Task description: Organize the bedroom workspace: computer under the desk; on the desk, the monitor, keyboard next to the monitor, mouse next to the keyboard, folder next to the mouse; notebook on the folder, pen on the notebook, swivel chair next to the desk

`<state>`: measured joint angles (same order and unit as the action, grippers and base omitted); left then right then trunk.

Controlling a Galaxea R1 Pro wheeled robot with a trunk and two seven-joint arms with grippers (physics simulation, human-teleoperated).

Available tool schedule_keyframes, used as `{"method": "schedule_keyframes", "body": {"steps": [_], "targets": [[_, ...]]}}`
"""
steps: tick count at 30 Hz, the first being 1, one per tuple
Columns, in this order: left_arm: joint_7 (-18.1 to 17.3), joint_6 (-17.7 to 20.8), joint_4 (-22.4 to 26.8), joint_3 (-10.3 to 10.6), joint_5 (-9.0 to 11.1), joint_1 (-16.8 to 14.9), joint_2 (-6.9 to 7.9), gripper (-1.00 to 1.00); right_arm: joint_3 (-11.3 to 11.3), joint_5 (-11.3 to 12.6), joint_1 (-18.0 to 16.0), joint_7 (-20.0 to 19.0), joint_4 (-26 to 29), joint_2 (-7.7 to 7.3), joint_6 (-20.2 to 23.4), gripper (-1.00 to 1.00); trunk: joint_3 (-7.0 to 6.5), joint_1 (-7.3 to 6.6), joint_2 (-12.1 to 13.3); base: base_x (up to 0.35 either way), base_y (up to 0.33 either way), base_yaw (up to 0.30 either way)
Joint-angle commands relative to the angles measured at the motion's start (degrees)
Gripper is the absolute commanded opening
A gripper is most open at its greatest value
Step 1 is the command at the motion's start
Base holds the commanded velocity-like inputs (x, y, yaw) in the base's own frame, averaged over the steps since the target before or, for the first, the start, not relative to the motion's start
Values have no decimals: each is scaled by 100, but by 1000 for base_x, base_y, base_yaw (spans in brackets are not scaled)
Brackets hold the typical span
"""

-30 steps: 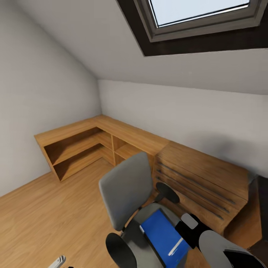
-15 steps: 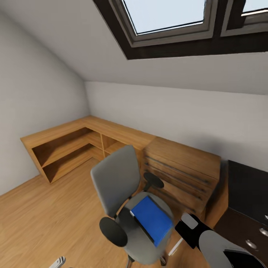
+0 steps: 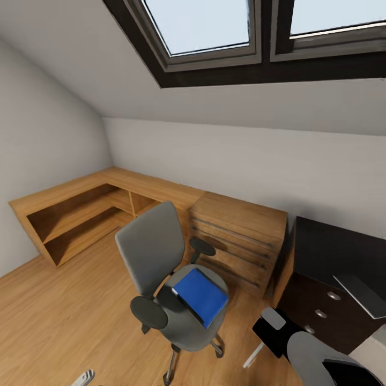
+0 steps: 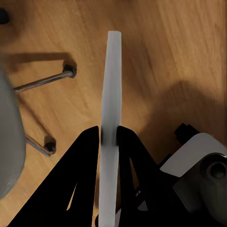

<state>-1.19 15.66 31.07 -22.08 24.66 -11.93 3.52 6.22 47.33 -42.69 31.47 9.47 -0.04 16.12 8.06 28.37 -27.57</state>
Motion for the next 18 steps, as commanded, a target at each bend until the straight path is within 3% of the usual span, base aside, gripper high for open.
{"method": "schedule_keyframes", "body": {"steps": [1,13,18], "targets": [[-12,42,2,-25,39,-3,-4,100,46,-31,-3,26,14,1,41,-100,11,2,-11,-85,-30,-144],[-12,34,-135,-24,35,-3,-14,100,31,-34,-3,53,41,-20,110,-100,11,2,-11,-22,-8,-93],[-12,33,-185,-19,32,-3,-22,100,24,-45,-3,59,103,-52,420,-100,11,2,-11,-2,-1,-16]]}}
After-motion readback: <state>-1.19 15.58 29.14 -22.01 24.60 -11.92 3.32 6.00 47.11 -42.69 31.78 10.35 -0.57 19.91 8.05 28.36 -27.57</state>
